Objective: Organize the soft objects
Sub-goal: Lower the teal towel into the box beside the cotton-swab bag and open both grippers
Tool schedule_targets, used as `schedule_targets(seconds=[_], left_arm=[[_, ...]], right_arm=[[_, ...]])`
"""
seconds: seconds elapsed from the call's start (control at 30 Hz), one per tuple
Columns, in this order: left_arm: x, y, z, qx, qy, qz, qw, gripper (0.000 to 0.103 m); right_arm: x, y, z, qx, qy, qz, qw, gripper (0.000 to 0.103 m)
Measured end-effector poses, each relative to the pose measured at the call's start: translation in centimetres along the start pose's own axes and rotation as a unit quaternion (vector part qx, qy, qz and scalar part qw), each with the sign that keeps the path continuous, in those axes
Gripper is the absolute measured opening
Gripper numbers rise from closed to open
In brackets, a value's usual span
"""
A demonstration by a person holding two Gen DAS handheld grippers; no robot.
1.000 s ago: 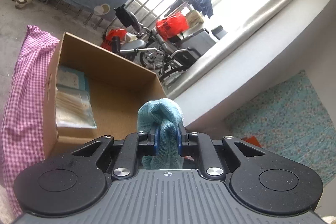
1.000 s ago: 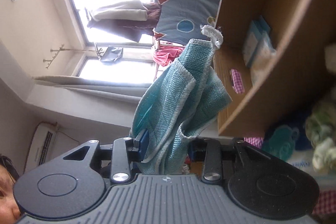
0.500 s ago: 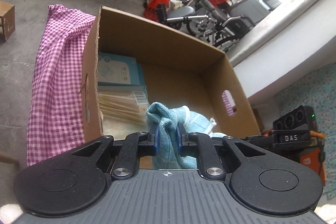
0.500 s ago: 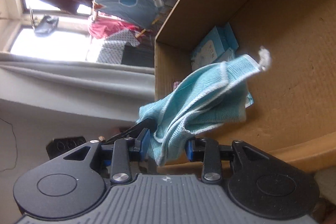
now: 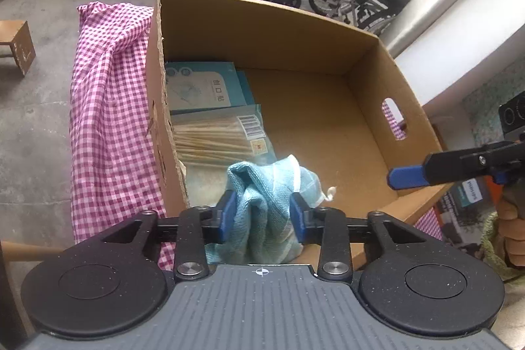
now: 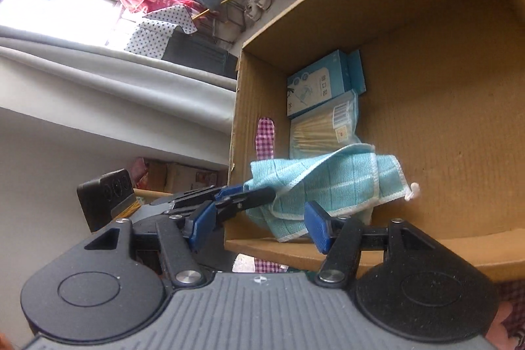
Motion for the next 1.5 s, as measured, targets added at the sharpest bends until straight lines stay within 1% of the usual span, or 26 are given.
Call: schedule_targets(seconds=[0.03,0.1,0.17,0.23,0.27,0.33,0.37,0.4,0.47,0.5,0.6,0.7,0.83,0.9,0.97,1.03,1.07,1.13,1.2,1.27,1.37,1.5], left_arm=[[0.2,0.4,-0.1,0.008,0.0,0.005,1.0,0.048],[0.4,1.5,-0.1,0.027,0.005,0.01,0.9996,0.064],[0.6,3.1,-0.1,0.06,0.007,0.009,0.9981,0.069],[0.8,4.8,0.1,0.086,0.012,0.015,0.9961,0.07],[0.8,5.8,0.3,0.103,0.017,0.019,0.9943,0.072],[0.6,7.6,0.7,0.138,0.023,0.02,0.9899,0.079],[0.5,8.4,1.1,0.155,0.024,0.016,0.9876,0.086],[0.4,9.2,1.4,0.172,0.026,0.01,0.9846,0.093],[0.1,10.5,2.4,0.205,0.029,0.006,0.9784,0.099],[0.0,10.9,2.9,0.216,0.032,0.006,0.9759,0.101],[-0.7,11.7,4.5,0.237,0.049,0.019,0.97,0.102],[-1.6,11.6,5.9,0.246,0.07,0.017,0.9667,0.102],[-2.9,12.2,7.6,0.261,0.088,0.012,0.9612,0.102],[-3.2,12.5,8.4,0.273,0.092,0.013,0.9576,0.102],[-3.5,12.6,9.1,0.277,0.095,0.019,0.9559,0.102],[-3.6,12.1,9.6,0.277,0.096,0.024,0.9557,0.102],[-3.5,11.8,10.0,0.274,0.094,0.027,0.9567,0.102],[-3.2,10.9,10.5,0.256,0.084,0.023,0.9626,0.102],[-2.8,10.0,11.2,0.241,0.071,0.015,0.9679,0.102],[-2.4,9.2,11.8,0.228,0.064,0.016,0.9714,0.102],[-1.9,8.2,12.4,0.217,0.057,0.026,0.9742,0.102],[-1.4,7.6,13.4,0.211,0.05,0.018,0.9761,0.102]], right_arm=[[-0.1,0.1,-0.5,0.004,0.003,0.005,1.0,0.062],[-0.3,-0.5,-1.5,0.006,0.013,0.015,1.0,0.063],[-0.5,-1.5,-2.4,0.002,0.024,0.032,0.999,0.062],[-0.8,-3.0,-3.2,-0.01,0.04,0.05,0.998,0.061],[-0.9,-3.9,-3.5,-0.02,0.049,0.06,0.997,0.055],[-1.3,-5.9,-3.9,-0.04,0.066,0.081,0.994,0.053],[-1.6,-6.9,-3.9,-0.051,0.08,0.089,0.992,0.049],[-1.9,-7.8,-4.0,-0.059,0.09,0.096,0.99,0.049],[-2.3,-9.3,-4.2,-0.068,0.109,0.117,0.985,0.048],[-2.6,-10.0,-4.2,-0.07,0.12,0.126,0.982,0.048],[-2.7,-11.7,-4.5,-0.078,0.133,0.148,0.977,0.048],[-2.7,-12.6,-4.5,-0.086,0.135,0.162,0.974,0.048],[-3.8,-12.3,-4.4,-0.083,0.147,0.161,0.972,0.048],[-4.6,-11.7,-4.3,-0.085,0.148,0.154,0.973,0.048],[-5.5,-11.1,-4.3,-0.075,0.159,0.151,0.973,0.048],[-5.8,-11.1,-4.7,-0.061,0.165,0.16,0.971,0.048],[-5.7,-11.4,-4.9,-0.06,0.165,0.167,0.97,0.048],[-4.9,-12.4,-5.1,-0.066,0.161,0.187,0.967,0.048],[-3.8,-13.6,-4.9,-0.081,0.155,0.208,0.962,0.048],[-2.6,-14.7,-4.4,-0.104,0.145,0.222,0.959,0.048],[-2.4,-15.5,-3.2,-0.124,0.155,0.231,0.953,0.048],[-2.5,-16.4,-1.8,-0.143,0.173,0.239,0.945,0.049]])
Point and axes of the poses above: each gripper's, at about its wrist camera, not at the fingertips, and y roughly against the way its jaws point, x to its right, z to its underside, the point moved 7 cm from there along -y, roughly the way its jaws point, and after that the axes turned 11 degrees about z, right-handed, at the moved point
